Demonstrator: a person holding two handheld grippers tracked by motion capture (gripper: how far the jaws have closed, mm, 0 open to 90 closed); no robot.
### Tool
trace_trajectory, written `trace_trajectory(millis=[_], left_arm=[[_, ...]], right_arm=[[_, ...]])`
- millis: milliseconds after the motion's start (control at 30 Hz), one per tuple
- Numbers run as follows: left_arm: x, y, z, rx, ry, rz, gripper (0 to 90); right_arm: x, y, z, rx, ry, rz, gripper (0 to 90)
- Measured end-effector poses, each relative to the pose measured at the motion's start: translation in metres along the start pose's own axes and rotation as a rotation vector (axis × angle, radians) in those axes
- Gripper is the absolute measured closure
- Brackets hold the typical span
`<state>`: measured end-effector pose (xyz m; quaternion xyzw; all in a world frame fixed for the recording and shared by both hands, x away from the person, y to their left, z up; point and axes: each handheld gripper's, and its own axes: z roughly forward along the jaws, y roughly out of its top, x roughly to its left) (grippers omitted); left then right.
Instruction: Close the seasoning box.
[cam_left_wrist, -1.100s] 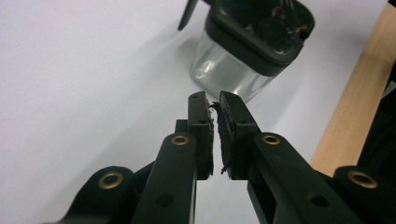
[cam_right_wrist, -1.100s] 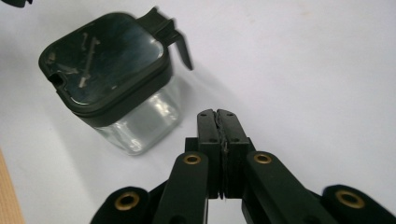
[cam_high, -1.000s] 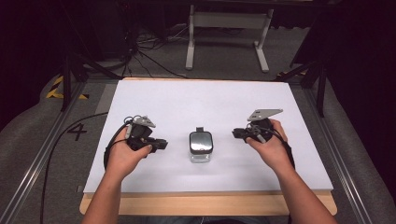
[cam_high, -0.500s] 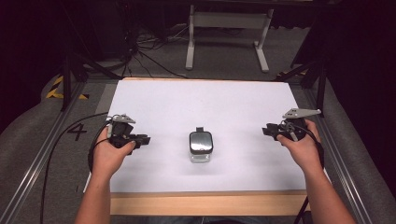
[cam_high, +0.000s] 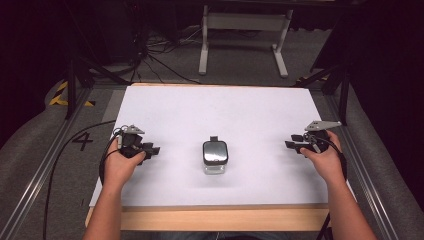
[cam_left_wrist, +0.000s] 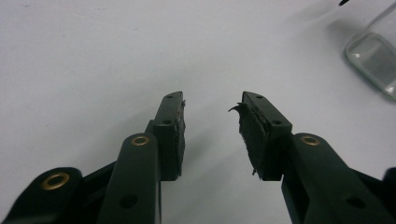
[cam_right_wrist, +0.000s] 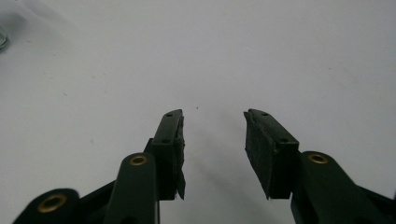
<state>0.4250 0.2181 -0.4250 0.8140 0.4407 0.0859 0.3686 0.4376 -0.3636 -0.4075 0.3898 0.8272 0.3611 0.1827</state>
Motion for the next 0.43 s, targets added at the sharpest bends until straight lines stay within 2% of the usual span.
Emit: trace_trajectory(millis=[100, 233, 300, 433], left_arm=[[0.004, -0.004, 0.008, 0.006, 0.002, -0.010, 60.1], [0.006, -0.006, 0.010, 0.019, 0.009, -0.003, 58.7], [0.006, -0.007, 0.011, 0.023, 0.006, -0.009, 57.5], [0.005, -0.006, 0.011, 0.019, 0.013, -0.004, 53.8]], right_arm=[[-0.003, -0.008, 0.009, 0.018, 0.013, 0.035, 56.6], [-0.002, -0.013, 0.018, 0.056, 0.017, 0.032, 55.9], [-0.002, -0.014, 0.019, 0.057, 0.010, 0.052, 54.6], [0.000, -0.015, 0.021, 0.062, -0.006, 0.057, 52.8]])
